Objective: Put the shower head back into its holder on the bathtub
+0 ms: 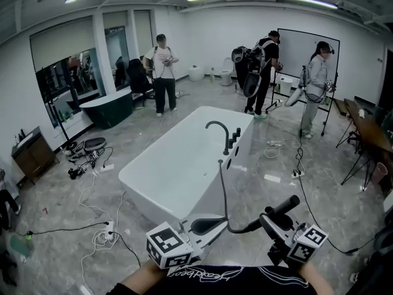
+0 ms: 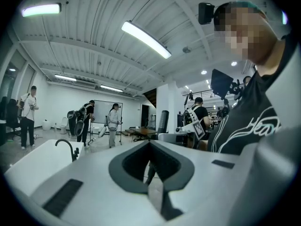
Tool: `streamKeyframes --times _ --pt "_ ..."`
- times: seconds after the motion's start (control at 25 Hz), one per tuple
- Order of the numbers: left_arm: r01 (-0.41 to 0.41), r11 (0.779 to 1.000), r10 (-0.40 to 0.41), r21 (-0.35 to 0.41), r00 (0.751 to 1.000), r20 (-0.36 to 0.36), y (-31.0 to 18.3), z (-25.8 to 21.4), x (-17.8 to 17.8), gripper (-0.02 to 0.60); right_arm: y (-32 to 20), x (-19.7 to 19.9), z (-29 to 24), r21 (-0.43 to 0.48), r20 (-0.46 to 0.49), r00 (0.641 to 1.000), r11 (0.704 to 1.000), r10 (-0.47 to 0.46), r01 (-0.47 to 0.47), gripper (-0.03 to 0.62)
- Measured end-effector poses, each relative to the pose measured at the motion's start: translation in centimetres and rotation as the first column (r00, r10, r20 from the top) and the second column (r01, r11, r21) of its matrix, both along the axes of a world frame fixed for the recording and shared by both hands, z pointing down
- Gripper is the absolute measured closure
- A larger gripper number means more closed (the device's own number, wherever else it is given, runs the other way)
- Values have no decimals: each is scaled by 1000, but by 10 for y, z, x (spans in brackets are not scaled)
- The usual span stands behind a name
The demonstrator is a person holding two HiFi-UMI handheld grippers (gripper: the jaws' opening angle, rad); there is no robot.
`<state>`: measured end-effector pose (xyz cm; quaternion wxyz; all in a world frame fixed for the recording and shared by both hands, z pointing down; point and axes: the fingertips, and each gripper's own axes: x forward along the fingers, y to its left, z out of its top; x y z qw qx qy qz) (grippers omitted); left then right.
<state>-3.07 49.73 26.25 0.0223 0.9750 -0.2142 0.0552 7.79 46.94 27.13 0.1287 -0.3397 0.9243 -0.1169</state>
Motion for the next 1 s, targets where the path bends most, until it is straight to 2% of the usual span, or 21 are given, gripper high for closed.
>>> streamKeyframes --times 0.28,0.52,0.72,1.0 --pt "2 1000 -1 -30 1000 24 -12 9 4 577 -16 10 7 -35 60 998 999 3 -1 456" --pt "24 997 -23 -70 1000 19 -44 24 -7 577 -50 2 21 -74 87 996 997 -19 26 456" --pt "46 990 -46 -132 999 1 -102 55 -28 577 -107 -13 45 -127 87 996 992 -16 27 456" --pt "21 974 -29 -227 999 -30 -213 92 -68 577 -218 -40 66 -217 106 994 976 17 6 456"
